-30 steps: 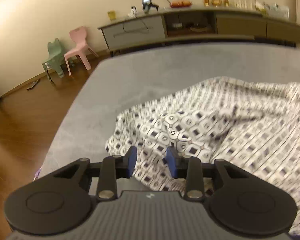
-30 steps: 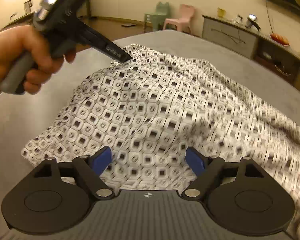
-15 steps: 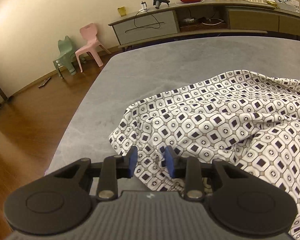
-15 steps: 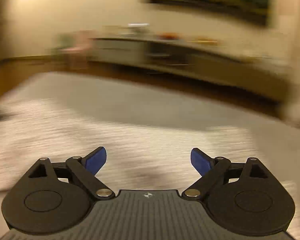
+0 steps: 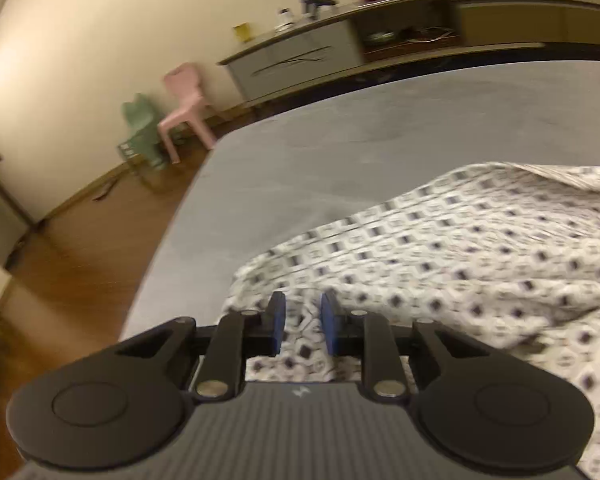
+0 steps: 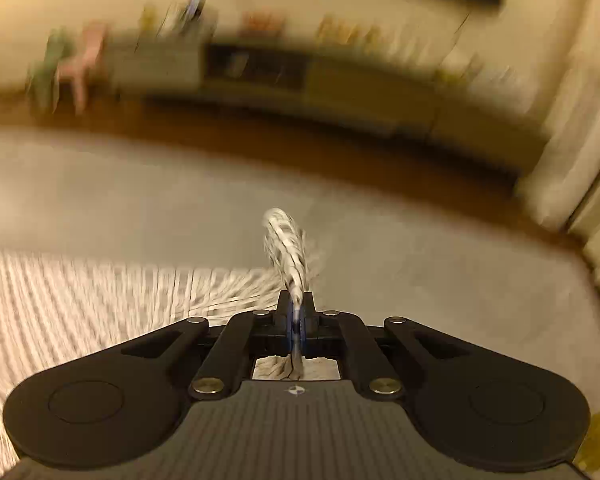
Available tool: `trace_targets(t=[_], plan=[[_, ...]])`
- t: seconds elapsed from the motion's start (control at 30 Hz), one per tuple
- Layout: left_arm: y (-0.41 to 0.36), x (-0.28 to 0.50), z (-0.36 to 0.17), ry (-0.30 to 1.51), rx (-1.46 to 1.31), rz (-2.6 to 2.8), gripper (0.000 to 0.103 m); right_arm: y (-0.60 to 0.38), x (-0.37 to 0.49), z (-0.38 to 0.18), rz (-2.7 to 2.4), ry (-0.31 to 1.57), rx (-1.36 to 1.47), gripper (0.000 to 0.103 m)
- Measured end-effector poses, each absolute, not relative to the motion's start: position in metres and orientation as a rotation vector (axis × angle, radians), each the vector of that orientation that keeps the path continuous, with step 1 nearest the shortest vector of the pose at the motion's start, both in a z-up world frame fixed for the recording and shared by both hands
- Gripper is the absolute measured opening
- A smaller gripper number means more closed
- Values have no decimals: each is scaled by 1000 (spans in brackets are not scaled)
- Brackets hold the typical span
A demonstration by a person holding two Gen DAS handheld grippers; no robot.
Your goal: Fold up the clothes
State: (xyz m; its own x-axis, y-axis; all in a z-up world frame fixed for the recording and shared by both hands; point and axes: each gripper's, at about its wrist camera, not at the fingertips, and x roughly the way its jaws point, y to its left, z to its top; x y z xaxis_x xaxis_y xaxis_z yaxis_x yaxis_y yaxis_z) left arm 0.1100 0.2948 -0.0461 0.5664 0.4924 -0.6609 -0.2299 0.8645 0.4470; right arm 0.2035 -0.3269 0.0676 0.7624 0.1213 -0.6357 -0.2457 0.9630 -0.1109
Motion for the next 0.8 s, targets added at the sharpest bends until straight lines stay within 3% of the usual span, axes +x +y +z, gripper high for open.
trace_targets(t=[0.07,0.17,0.3,0.33,0.37,0.43,0.57,0.67,0.73,0.8], plan=[[300,117,-48,868,336,464,21,-352,199,100,111,561,-170,2],[305,127,-49,858,318,493,18,-393,213,108,-61,534,-141,3],[302,131,-46,854,318,490,19,-417,221,68,-133,671,-116,10],[299,129,-42,855,322,471,21,-414,208,64,-91,667,-73,26],[297,127,-39,857,326,451,22,-410,195,60,-45,665,-31,62],[279,115,-27,836,384,401,29,-391,158,53,80,665,9,93],[224,63,-1,768,538,232,41,-353,69,47,305,692,-55,97],[168,1,8,723,582,-25,56,-341,8,48,398,708,-95,102],[130,-29,4,711,590,-174,71,-337,-30,49,440,718,-111,102],[99,-44,-12,726,650,-267,76,-335,-47,39,485,769,-92,102]])
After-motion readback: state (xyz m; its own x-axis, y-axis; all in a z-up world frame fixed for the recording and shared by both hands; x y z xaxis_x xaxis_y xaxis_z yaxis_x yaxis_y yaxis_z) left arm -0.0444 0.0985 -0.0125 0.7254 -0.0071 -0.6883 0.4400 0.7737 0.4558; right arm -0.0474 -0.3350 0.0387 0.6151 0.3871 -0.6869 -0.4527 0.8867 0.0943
